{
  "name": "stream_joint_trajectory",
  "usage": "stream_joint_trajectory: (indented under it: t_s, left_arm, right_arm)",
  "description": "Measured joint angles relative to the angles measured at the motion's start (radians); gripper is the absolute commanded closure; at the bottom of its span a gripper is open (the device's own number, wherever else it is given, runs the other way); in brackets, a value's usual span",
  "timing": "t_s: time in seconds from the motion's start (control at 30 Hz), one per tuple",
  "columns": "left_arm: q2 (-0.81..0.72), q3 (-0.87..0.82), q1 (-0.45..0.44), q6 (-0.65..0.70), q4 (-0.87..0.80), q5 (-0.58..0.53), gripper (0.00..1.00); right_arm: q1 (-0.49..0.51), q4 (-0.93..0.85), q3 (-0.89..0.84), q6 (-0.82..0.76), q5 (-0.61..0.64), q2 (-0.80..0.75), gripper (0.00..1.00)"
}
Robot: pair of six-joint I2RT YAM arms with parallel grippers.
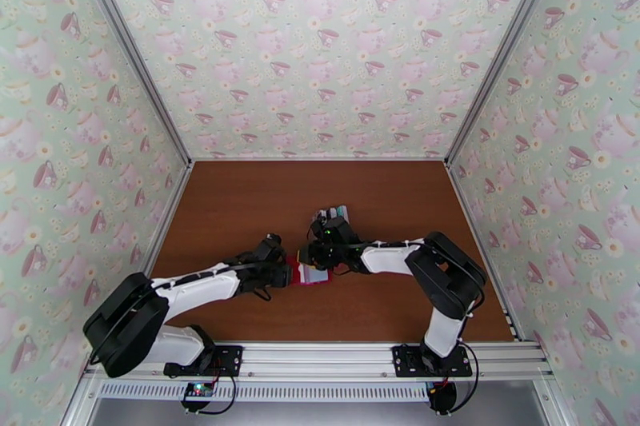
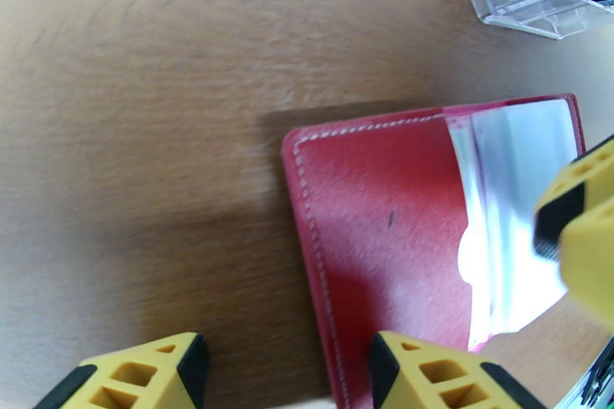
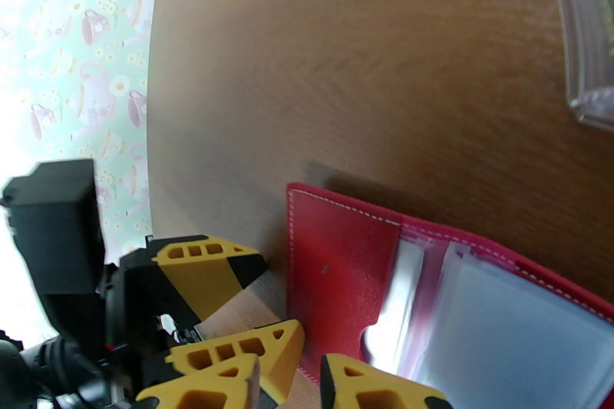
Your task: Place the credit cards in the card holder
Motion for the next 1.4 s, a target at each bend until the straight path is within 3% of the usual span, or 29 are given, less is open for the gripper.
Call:
stream_joint_trajectory:
  t_s: [0.6,1.03,1.4]
  left_arm:
    - [0.113,0.111,0.000,0.000,-0.077,-0.051,0.40]
    - [0.105,0.109,0.005,0.000,-0.069,-0.046,0.40]
    - [0.011,0.146,0.020,0.008,-0.165,-0.040,0.39]
  right_arm:
    - [0.005,0.013,-0.079,-0.004,0.008,0.005,0.72]
    - [0.027,-0.020,-0.076,-0.038,0.068,-0.018,0.69]
    - [0.034,-0.161,-0.016,-0.059,0.088,-0.158,0.66]
